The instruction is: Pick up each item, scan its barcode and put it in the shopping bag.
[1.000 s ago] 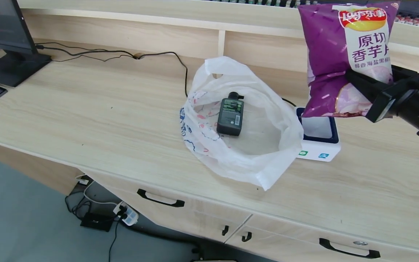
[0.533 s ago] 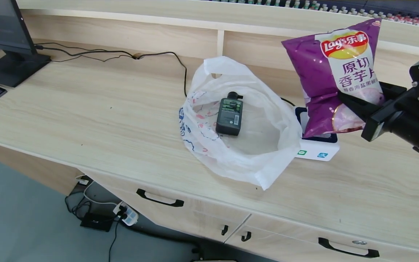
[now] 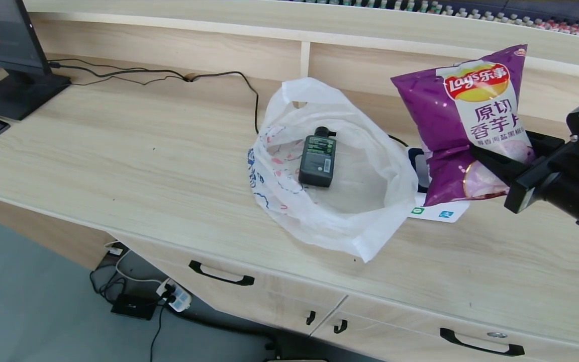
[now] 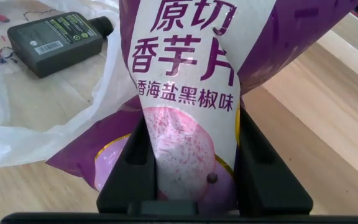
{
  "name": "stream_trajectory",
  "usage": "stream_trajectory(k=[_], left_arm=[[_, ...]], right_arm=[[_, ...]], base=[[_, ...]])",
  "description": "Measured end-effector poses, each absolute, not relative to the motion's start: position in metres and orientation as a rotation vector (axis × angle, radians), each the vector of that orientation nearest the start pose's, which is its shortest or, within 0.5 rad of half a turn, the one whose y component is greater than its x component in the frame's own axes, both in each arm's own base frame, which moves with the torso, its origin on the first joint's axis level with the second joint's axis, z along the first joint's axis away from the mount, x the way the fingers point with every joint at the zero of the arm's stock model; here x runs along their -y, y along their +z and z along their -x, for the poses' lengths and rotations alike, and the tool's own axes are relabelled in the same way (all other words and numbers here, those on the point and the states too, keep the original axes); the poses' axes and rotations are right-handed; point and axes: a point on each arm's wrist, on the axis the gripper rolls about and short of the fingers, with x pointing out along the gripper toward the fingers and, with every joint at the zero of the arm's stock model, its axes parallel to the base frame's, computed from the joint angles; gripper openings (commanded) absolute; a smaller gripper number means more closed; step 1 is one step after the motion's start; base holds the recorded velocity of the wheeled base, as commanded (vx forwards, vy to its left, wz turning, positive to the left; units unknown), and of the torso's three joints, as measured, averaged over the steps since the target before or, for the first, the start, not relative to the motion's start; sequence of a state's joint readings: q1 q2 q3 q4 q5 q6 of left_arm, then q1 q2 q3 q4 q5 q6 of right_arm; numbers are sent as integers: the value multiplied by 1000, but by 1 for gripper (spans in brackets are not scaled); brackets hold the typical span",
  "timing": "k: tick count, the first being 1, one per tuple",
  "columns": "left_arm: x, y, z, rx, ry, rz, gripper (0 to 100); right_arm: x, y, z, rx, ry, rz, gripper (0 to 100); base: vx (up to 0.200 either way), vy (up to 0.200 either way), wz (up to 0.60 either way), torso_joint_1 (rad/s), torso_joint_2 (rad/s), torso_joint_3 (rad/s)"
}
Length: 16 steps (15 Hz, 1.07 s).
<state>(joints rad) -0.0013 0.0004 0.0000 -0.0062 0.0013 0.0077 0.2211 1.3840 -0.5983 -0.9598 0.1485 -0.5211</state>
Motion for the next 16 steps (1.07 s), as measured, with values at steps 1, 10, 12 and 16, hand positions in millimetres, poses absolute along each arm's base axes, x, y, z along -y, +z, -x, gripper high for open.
stream_trajectory(k=[1,10,12,16], left_arm=[[0,76,23,6,0,-7,100],[0,76,23,4,0,-5,100],[0,76,23,3,0,-5,100],[0,76,23,3,-1,-4,100]], right_arm=[[-52,242,-216,267,313,507,0],[-45,261,-209,315,264,403,0],[-41,264,-203,323,248,380,0],[-41,270,-195,329,269,365,0]], base=[[0,0,0,0,0,0],[0,0,133,-1,0,2],[0,0,600,-2,2,5],[0,0,300,2,2,0]])
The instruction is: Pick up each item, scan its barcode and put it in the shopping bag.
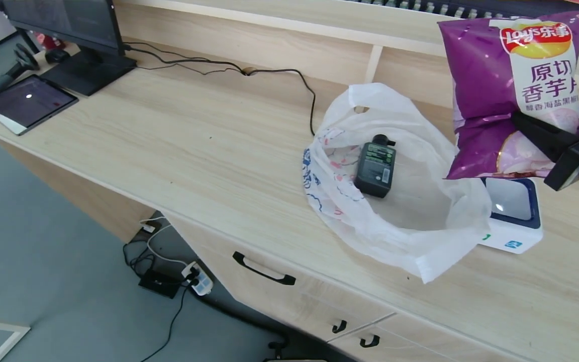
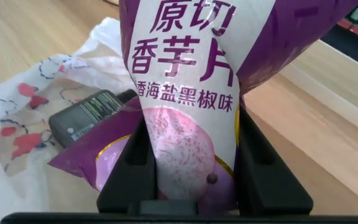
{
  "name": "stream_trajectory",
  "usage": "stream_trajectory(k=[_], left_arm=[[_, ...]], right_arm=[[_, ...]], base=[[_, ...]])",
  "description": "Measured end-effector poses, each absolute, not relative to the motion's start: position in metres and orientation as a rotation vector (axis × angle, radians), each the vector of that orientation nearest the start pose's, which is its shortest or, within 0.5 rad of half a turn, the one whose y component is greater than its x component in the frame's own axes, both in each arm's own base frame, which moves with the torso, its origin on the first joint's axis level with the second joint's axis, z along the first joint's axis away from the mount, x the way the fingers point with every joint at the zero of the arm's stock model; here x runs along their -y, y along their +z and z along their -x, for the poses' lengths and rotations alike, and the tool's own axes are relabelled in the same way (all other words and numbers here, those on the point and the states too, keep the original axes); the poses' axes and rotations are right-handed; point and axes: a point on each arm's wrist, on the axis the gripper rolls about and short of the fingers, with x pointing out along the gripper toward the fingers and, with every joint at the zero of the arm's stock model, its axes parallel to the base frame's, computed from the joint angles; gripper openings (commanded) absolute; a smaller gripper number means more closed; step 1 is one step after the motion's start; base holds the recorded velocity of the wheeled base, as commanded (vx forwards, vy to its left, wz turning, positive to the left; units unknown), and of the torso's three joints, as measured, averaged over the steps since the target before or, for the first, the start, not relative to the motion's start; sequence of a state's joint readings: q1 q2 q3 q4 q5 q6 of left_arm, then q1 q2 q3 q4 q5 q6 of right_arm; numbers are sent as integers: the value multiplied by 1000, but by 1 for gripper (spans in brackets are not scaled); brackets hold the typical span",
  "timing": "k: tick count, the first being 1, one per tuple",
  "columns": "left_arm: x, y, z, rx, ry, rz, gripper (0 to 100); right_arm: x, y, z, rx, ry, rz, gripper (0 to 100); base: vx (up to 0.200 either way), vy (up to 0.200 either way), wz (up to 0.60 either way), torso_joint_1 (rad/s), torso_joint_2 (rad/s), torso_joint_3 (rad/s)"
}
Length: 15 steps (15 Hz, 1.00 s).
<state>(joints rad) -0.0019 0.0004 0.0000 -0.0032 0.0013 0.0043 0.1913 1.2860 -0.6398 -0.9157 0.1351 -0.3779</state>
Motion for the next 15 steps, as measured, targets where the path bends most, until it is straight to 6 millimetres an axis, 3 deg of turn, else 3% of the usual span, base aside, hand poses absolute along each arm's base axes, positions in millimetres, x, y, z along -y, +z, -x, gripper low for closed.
stream_trajectory(k=[4,8,15], left_arm=[[0,76,23,3,0,-5,100],[0,76,23,3,0,-5,100],[0,76,23,3,0,-2,100]], right_arm=[[-70,276,-191,288,474,281,0],[-96,266,-196,191,606,75,0],[-105,233,-217,46,607,26,0]], base=[[0,0,0,0,0,0],[0,0,0,0,0,0],[0,0,0,0,0,0]])
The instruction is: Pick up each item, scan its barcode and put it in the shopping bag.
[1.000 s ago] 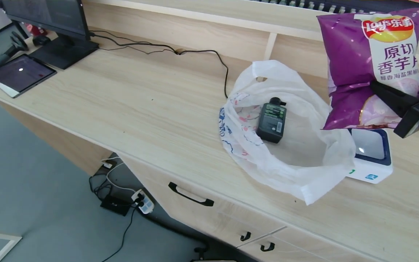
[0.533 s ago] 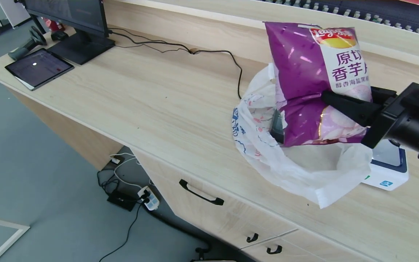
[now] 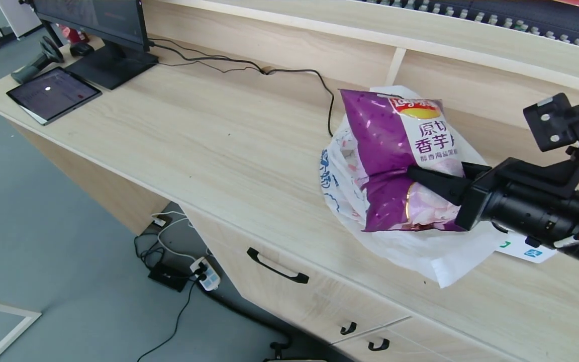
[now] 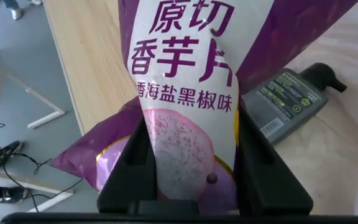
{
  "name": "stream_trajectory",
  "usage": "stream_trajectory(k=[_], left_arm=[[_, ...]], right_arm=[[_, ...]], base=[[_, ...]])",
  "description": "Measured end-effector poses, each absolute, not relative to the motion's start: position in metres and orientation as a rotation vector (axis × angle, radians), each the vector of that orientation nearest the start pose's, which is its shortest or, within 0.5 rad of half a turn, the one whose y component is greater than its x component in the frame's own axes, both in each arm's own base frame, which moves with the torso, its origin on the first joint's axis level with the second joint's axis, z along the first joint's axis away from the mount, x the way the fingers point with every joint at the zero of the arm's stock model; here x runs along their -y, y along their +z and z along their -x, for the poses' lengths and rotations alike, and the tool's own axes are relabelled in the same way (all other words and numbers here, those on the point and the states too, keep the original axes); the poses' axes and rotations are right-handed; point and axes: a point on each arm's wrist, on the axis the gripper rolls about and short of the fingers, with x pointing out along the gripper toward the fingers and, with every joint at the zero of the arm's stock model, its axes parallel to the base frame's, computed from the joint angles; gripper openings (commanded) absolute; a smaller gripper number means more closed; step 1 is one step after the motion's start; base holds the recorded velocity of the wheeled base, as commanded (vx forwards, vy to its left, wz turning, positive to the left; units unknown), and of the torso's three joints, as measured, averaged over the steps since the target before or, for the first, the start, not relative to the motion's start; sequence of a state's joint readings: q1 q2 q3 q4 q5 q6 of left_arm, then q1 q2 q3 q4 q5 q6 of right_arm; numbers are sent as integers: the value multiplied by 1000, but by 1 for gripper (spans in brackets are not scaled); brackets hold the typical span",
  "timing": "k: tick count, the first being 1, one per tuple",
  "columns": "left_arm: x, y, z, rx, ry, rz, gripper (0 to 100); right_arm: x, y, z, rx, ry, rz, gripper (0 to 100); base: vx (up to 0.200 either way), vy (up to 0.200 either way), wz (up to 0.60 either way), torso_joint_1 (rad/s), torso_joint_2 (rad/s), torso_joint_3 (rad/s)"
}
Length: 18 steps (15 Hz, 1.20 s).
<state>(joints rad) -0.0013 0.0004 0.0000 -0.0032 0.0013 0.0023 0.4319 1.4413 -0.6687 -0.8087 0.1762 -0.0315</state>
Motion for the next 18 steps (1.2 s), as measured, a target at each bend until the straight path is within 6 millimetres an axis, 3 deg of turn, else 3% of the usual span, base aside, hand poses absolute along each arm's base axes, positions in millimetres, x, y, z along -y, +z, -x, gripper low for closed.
stream_trajectory(k=[5,10,14,18], left_arm=[[0,76,23,3,0,7,100],[0,76,23,4,0,7,100],[0,76,23,6,0,3,100],[0,76,23,7,-1,2,100]], right_arm=[[-98,240,-252,117,447,-70,0],[-82,236,-262,158,369,-29,0],[-67,226,-258,155,325,39,0],[-73,209,-243,142,403,118,0]], base=[[0,0,0,0,0,0],[0,0,0,0,0,0],[0,0,0,0,0,0],[0,0,0,0,0,0]])
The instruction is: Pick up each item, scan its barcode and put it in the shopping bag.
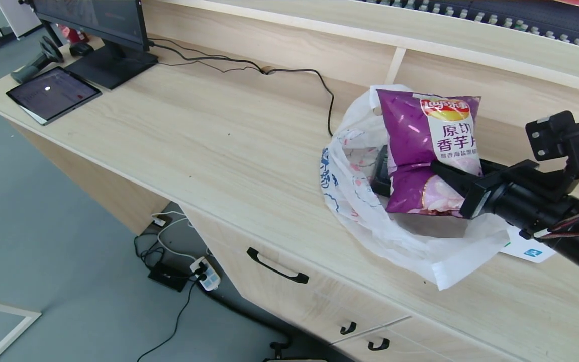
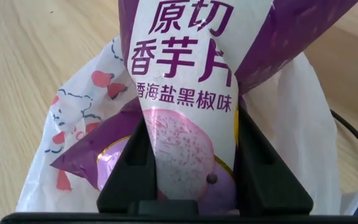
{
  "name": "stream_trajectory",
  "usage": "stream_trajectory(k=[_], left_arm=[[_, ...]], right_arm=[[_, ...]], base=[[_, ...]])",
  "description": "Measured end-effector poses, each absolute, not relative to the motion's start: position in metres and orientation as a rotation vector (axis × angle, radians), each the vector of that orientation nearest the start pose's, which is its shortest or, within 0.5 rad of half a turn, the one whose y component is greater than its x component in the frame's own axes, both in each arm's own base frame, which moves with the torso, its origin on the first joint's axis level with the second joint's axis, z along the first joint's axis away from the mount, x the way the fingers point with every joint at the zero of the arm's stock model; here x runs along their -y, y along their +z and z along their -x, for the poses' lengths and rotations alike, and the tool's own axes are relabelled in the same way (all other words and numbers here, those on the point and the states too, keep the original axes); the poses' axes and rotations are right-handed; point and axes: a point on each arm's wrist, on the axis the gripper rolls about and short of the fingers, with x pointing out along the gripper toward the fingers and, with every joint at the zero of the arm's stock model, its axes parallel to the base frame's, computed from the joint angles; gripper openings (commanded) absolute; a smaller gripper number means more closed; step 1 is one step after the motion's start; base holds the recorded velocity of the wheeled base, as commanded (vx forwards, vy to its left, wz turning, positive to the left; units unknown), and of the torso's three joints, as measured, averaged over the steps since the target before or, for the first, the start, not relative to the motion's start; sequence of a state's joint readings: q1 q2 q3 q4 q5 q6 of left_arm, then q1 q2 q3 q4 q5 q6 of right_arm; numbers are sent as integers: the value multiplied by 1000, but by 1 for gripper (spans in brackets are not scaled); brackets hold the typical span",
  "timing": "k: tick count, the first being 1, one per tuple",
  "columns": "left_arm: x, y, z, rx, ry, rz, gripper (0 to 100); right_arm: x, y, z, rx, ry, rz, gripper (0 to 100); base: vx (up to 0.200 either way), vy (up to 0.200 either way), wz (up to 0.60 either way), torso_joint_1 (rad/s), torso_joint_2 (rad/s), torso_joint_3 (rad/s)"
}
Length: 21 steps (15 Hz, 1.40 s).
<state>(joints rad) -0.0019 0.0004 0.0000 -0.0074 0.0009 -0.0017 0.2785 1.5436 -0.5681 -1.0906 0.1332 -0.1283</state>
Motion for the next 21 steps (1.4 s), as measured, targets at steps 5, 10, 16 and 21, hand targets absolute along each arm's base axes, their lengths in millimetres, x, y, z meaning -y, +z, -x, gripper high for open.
stream_trajectory(k=[5,10,16,21], left_arm=[[0,76,23,8,0,4,100],[0,76,23,7,0,4,100],[0,76,23,6,1,6,100],[0,76,23,6,0,6,100]], right_arm=[[-75,206,-247,146,405,195,0],[-77,204,-248,174,476,299,0],[-83,194,-246,151,534,331,100],[-84,198,-249,150,531,283,100]], base=[[0,0,0,0,0,0],[0,0,0,0,0,0],[0,0,0,0,0,0],[0,0,0,0,0,0]])
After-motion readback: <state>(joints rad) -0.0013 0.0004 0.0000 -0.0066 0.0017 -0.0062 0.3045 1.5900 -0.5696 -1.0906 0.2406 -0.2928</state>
